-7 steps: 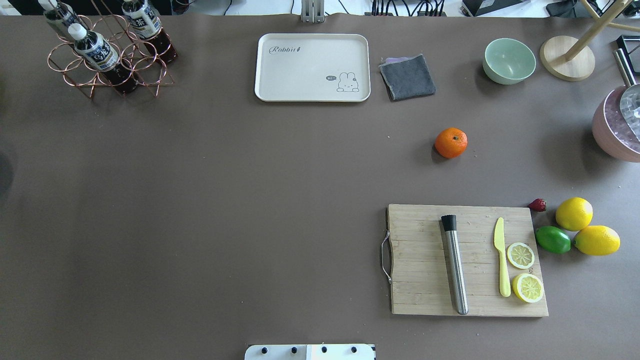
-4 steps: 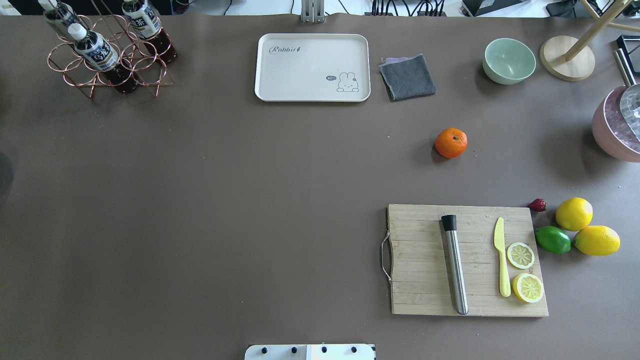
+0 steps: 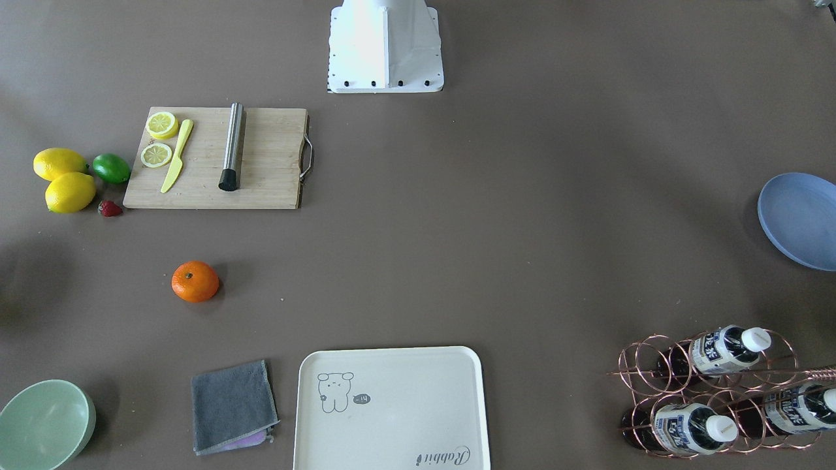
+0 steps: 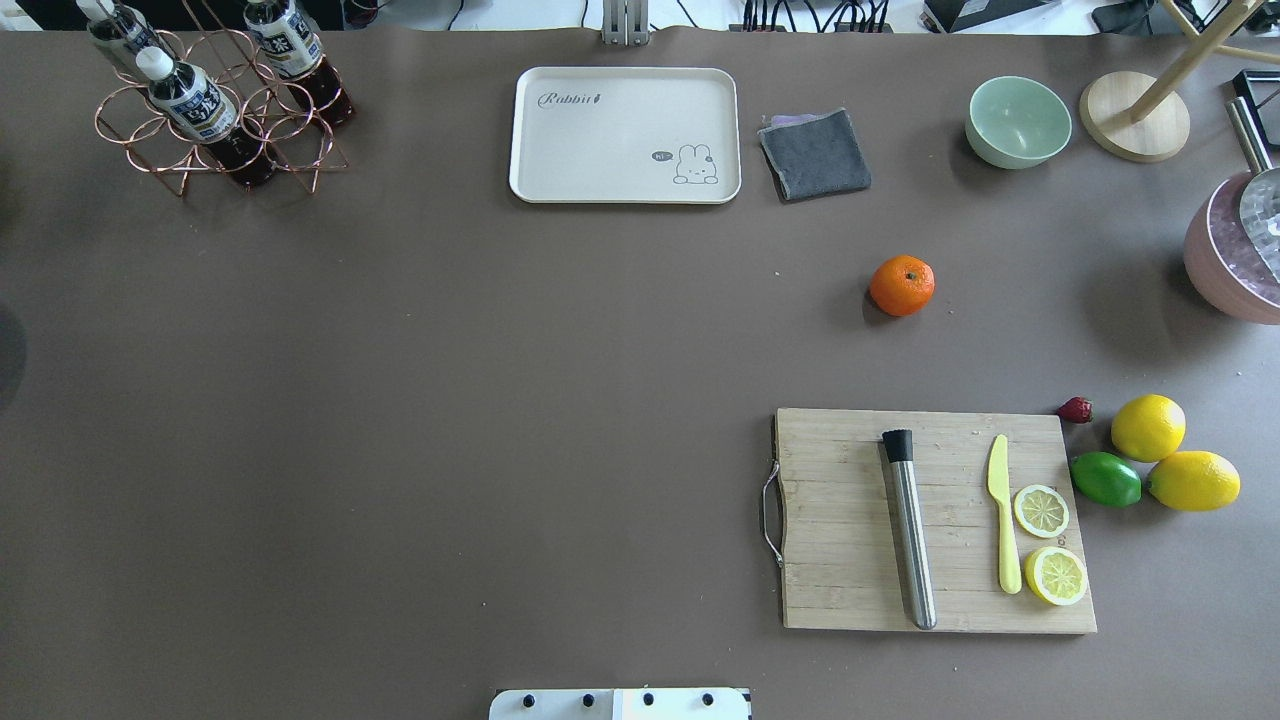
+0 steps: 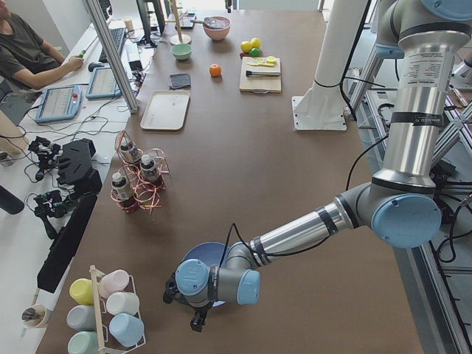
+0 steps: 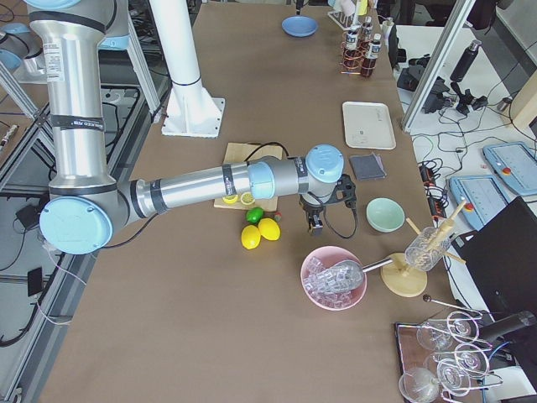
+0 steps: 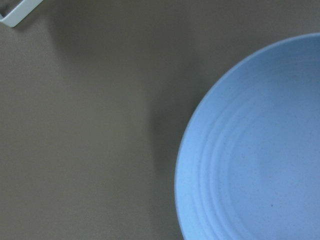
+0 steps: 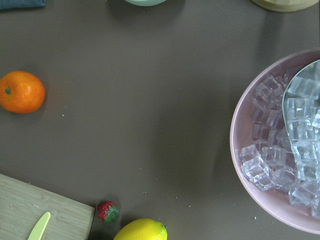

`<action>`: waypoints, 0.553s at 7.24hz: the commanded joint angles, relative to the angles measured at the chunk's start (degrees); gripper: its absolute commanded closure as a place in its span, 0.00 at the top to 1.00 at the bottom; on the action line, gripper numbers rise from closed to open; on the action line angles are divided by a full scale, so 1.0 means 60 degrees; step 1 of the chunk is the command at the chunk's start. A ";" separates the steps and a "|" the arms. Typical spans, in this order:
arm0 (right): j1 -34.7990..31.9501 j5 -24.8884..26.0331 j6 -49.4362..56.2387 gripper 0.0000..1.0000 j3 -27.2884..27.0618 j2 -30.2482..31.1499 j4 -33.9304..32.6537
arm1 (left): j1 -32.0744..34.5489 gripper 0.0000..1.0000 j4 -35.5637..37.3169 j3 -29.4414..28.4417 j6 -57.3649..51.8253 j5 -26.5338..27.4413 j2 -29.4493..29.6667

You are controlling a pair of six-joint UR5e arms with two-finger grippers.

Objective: Pick orange to plate
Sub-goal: 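Carry the blue plate inward with the left gripper while the right arm nears the orange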

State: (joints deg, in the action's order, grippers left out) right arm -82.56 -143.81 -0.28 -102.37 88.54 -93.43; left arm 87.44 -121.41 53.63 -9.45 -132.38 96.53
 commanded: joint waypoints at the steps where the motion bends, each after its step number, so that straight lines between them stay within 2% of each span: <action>1: 0.0020 0.0047 -0.0012 1.00 -0.0004 0.0008 0.0000 | -0.0085 0.97 -0.0024 -0.0399 0.0022 0.0003 0.0318; 4: 0.0035 0.0062 0.0003 1.00 -0.0004 0.0008 0.0000 | -0.0582 0.95 -0.0024 -0.0457 0.0037 0.0003 0.0494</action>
State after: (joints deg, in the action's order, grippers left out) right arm -82.39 -143.48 -0.30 -102.40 88.59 -93.43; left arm 85.39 -121.55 51.10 -9.30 -132.37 98.98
